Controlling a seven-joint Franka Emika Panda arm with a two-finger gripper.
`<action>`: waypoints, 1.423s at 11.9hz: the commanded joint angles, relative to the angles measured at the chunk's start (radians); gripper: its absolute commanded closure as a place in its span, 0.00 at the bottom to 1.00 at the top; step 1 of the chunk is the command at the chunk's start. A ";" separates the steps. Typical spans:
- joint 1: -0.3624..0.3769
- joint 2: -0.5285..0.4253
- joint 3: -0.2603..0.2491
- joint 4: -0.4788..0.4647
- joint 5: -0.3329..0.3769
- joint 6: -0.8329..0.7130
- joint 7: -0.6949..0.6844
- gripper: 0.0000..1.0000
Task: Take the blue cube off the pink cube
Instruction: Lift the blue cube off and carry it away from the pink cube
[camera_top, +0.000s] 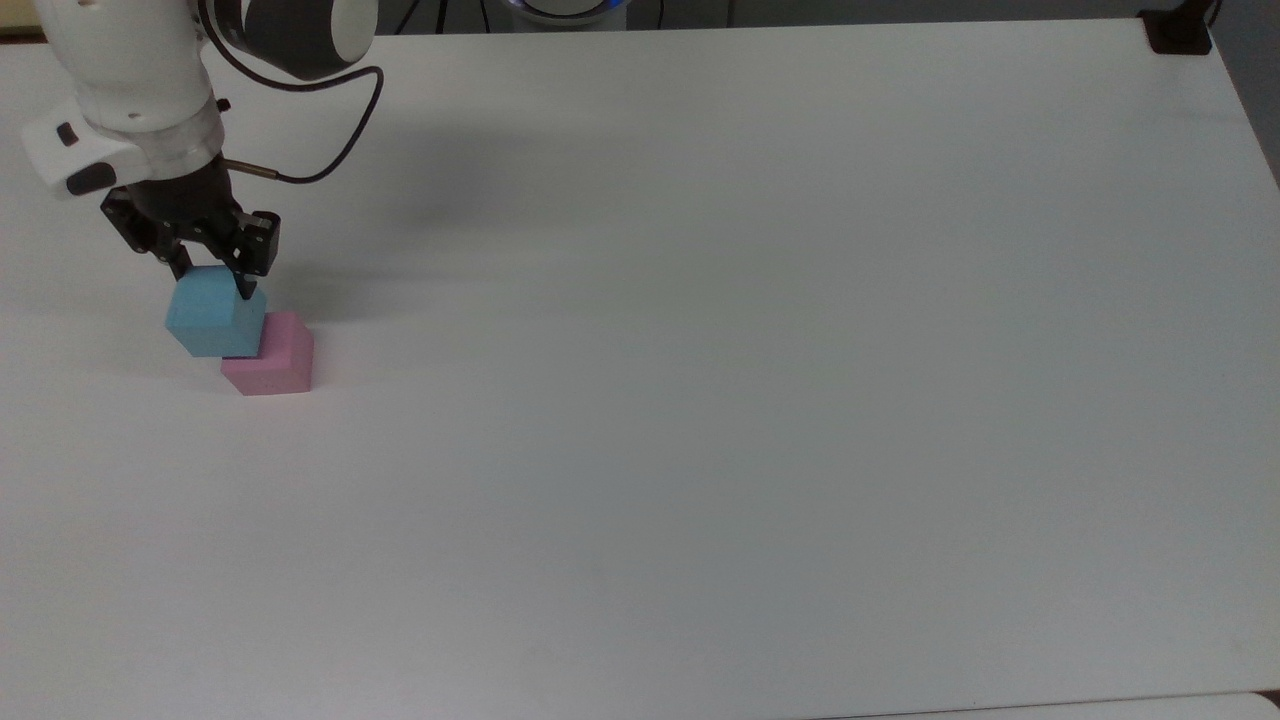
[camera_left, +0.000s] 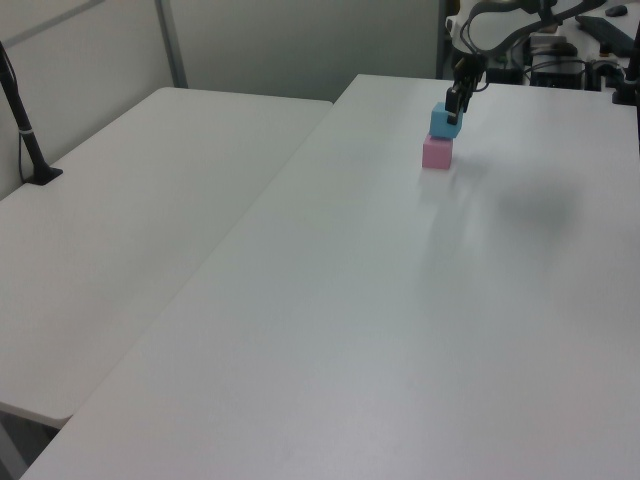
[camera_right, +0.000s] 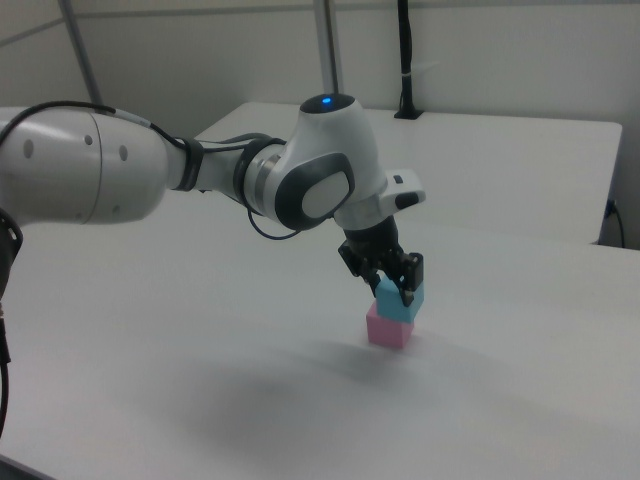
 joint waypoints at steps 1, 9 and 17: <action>-0.030 -0.067 -0.005 -0.021 0.001 -0.021 -0.079 0.58; -0.331 -0.082 -0.014 -0.056 -0.007 -0.086 -0.544 0.57; -0.409 -0.015 -0.013 -0.205 0.000 0.228 -0.583 0.56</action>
